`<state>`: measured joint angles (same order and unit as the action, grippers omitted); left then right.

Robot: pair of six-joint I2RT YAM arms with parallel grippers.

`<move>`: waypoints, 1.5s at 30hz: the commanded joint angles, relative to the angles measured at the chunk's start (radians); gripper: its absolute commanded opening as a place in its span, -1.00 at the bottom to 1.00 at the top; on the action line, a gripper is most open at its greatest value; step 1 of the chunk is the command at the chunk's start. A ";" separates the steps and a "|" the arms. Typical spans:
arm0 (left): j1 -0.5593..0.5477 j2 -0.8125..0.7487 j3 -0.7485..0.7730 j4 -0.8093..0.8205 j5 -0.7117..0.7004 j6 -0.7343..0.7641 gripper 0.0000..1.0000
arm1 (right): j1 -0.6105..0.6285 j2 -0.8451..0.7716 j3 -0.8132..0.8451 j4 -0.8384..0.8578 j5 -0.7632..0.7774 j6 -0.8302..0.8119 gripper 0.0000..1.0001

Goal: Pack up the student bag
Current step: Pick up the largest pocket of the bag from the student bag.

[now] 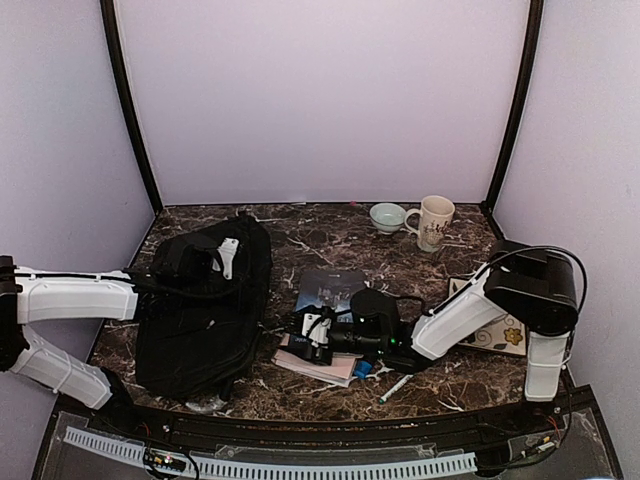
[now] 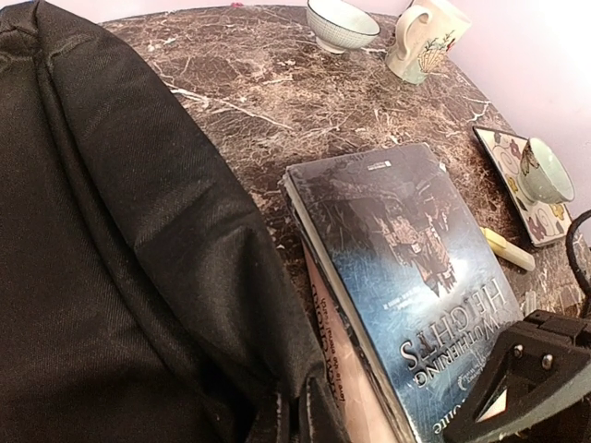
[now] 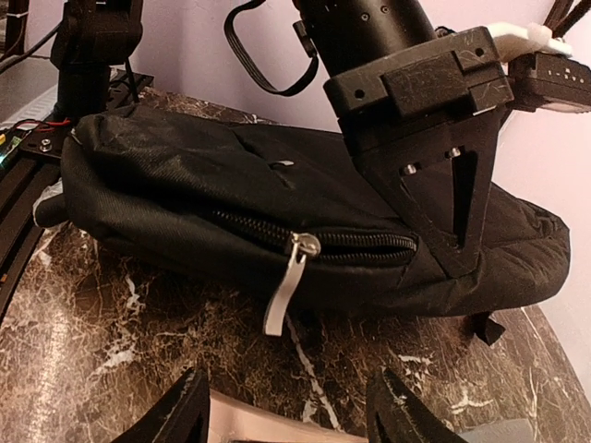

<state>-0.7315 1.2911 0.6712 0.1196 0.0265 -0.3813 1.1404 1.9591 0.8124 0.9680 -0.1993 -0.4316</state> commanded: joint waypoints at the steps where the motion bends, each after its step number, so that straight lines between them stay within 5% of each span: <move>1: -0.007 -0.001 0.000 0.081 0.033 -0.018 -1.00 | 0.014 0.036 0.053 0.077 0.063 0.019 0.14; 17: -0.011 0.004 -0.001 0.086 0.025 -0.021 -1.00 | 0.047 0.072 0.096 0.076 0.110 0.012 -0.16; 29: -0.011 0.018 0.005 0.089 0.013 -0.018 -1.00 | 0.061 0.081 0.104 0.061 0.136 -0.005 -0.19; 45: -0.011 0.027 0.017 0.079 0.006 -0.015 -1.00 | 0.077 0.088 0.107 0.052 0.184 -0.036 -0.70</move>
<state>-0.7361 1.3201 0.6712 0.1486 0.0284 -0.3889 1.1999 2.0388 0.9123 0.9844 -0.0326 -0.4526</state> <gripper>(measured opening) 0.036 0.178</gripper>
